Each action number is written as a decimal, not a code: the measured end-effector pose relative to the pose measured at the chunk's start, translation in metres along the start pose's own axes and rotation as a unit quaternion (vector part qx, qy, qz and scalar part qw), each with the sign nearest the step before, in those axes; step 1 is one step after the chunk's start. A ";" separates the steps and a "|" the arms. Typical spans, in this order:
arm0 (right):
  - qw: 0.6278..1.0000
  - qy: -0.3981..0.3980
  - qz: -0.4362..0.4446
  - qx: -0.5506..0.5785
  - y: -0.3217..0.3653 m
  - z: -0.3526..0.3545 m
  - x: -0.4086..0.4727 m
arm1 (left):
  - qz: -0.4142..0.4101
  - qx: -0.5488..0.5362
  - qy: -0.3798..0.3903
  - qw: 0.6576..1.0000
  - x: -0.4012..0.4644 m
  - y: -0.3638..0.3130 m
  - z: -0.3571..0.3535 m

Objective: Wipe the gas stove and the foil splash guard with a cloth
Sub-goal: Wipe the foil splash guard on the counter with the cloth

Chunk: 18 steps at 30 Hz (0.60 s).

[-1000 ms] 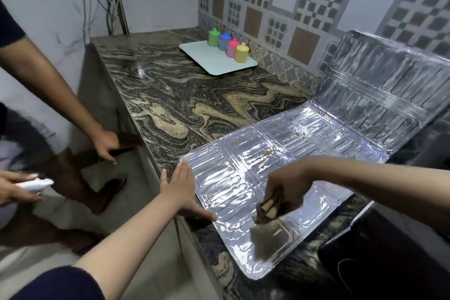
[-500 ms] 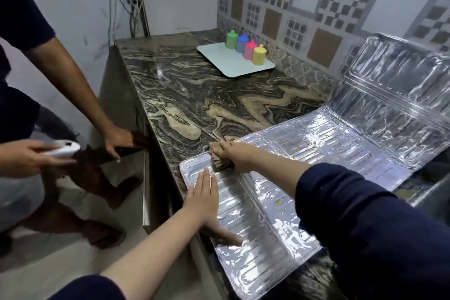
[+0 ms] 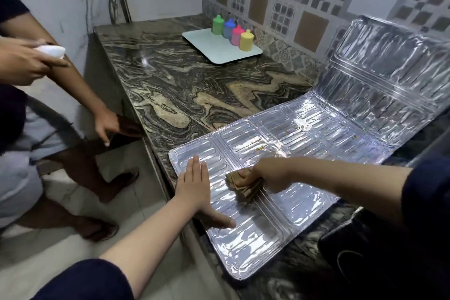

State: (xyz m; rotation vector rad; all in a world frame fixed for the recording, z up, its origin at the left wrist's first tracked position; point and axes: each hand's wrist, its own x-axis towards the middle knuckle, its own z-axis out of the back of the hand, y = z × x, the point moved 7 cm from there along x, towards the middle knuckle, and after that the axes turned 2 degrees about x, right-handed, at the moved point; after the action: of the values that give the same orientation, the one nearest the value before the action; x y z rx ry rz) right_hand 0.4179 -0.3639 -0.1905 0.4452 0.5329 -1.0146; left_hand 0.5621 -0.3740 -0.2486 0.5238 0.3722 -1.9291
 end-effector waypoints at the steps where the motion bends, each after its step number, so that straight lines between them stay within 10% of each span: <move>1: 1.000 0.018 0.000 0.006 0.001 -0.007 -0.009 | -0.003 -0.003 0.003 1.000 0.000 -0.001 0.000; 13: 0.971 0.225 -0.050 0.063 0.001 -0.050 -0.058 | -0.005 -0.007 0.018 1.000 -0.004 -0.001 -0.002; 18: 0.974 0.193 -0.069 0.095 -0.009 -0.014 -0.060 | 0.014 -0.001 0.051 0.999 -0.011 0.008 -0.002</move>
State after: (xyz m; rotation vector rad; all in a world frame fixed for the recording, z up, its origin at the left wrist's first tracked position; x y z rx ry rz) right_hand 0.3814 -0.3193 -0.1663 0.7947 0.8266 -1.1247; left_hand 0.5739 -0.3677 -0.2449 0.6253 0.4309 -1.8792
